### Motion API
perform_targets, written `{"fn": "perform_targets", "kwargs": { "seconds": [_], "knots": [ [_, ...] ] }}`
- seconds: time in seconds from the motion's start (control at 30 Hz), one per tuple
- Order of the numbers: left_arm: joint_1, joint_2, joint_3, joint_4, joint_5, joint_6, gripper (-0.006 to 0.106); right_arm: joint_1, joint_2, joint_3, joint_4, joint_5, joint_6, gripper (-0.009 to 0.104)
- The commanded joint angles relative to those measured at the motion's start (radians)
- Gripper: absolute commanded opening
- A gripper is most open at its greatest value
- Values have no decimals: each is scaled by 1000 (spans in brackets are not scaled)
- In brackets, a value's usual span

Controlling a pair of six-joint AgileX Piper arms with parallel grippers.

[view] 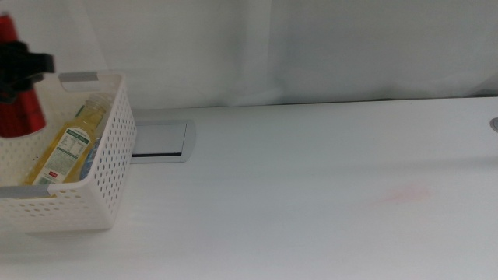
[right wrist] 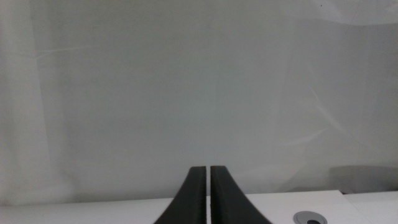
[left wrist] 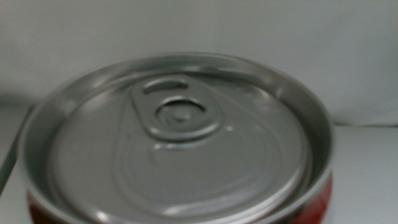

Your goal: Use arms to grab the bottles and put them into the dustbin to the left of the table.

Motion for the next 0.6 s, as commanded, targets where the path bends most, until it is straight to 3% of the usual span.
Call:
{"fn": "perform_targets", "kwargs": {
  "seconds": [0.0, 0.57],
  "knots": [
    [26, 19, -14, -9, -24, -22, -3, -4, -7, 5, -2, 0, -2, -3],
    [34, 332, -14, -14, -20, -20, -3, -4, -7, 5, -2, 0, -2, -3]
  ]
}}
